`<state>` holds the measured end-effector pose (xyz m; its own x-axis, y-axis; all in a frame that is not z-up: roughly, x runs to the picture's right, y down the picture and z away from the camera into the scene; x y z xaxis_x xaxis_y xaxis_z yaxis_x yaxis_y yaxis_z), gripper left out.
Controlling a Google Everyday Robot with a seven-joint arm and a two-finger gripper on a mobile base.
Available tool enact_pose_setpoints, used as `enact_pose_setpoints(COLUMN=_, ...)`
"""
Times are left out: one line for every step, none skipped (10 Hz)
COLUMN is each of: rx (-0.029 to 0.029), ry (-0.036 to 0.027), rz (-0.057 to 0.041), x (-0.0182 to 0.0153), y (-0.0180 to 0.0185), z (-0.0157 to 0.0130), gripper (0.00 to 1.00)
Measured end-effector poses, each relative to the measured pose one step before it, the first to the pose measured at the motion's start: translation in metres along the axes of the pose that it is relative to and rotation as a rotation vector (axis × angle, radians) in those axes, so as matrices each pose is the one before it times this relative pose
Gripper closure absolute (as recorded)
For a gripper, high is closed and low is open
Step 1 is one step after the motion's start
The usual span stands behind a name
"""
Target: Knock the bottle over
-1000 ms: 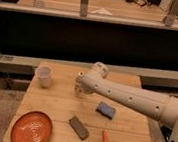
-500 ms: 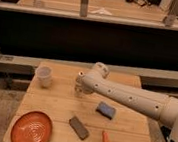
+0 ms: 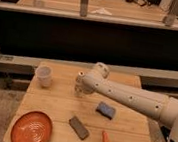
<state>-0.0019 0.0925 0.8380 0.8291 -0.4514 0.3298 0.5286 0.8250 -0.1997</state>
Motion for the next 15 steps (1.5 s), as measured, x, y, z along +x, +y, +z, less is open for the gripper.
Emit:
enact_pose_setpoints(rx=-0.0002, ry=-0.00329, rz=0.00001, x=0.00025, y=0.00015, z=0.0004, gripper=0.86)
enact_pose_setpoints(rx=0.00008, ry=-0.00256, rz=-0.00033, x=0.00007, y=0.00015, z=0.00051, gripper=0.86)
enact_pose_setpoints(rx=-0.00032, ry=-0.00407, rz=0.00042, x=0.00037, y=0.00031, z=0.00036, gripper=0.86)
enact_pose_setpoints(rx=-0.00104, ry=-0.00394, rz=-0.0015, x=-0.00022, y=-0.00027, z=0.00014, gripper=0.86)
enact_pose_setpoints(rx=-0.00101, ry=-0.00271, rz=-0.00121, x=0.00018, y=-0.00035, z=-0.00026, gripper=0.86)
enact_pose_setpoints(rx=-0.00182, ry=-0.00378, rz=-0.0012, x=-0.00007, y=-0.0001, z=0.0001, gripper=0.86)
enact_pose_setpoints(rx=-0.00188, ry=-0.00417, rz=-0.00191, x=-0.00023, y=-0.00026, z=0.00011, gripper=0.86)
enact_pose_setpoints(rx=-0.00078, ry=-0.00311, rz=-0.00232, x=-0.00016, y=-0.0005, z=-0.00012, gripper=0.86)
enact_pose_setpoints(rx=-0.00132, ry=-0.00358, rz=-0.00106, x=-0.00033, y=-0.00011, z=0.0, gripper=0.86)
enact_pose_setpoints(rx=-0.00141, ry=-0.00406, rz=-0.00188, x=0.00025, y=-0.00027, z=0.00019, gripper=0.86)
enact_pose_setpoints(rx=-0.00036, ry=-0.00284, rz=-0.00126, x=0.00043, y=-0.00039, z=-0.00003, gripper=0.87)
enact_pose_setpoints(rx=-0.00273, ry=-0.00448, rz=-0.00047, x=-0.00012, y=0.00041, z=0.0002, gripper=0.91)
enact_pose_setpoints(rx=-0.00123, ry=-0.00405, rz=-0.00218, x=0.0002, y=-0.00052, z=-0.00015, gripper=0.92)
enact_pose_setpoints(rx=-0.00188, ry=-0.00395, rz=-0.00209, x=-0.0001, y=-0.00018, z=-0.00012, gripper=0.92)
enact_pose_setpoints(rx=-0.00135, ry=-0.00347, rz=-0.00265, x=-0.00005, y=-0.00035, z=0.0001, gripper=0.92)
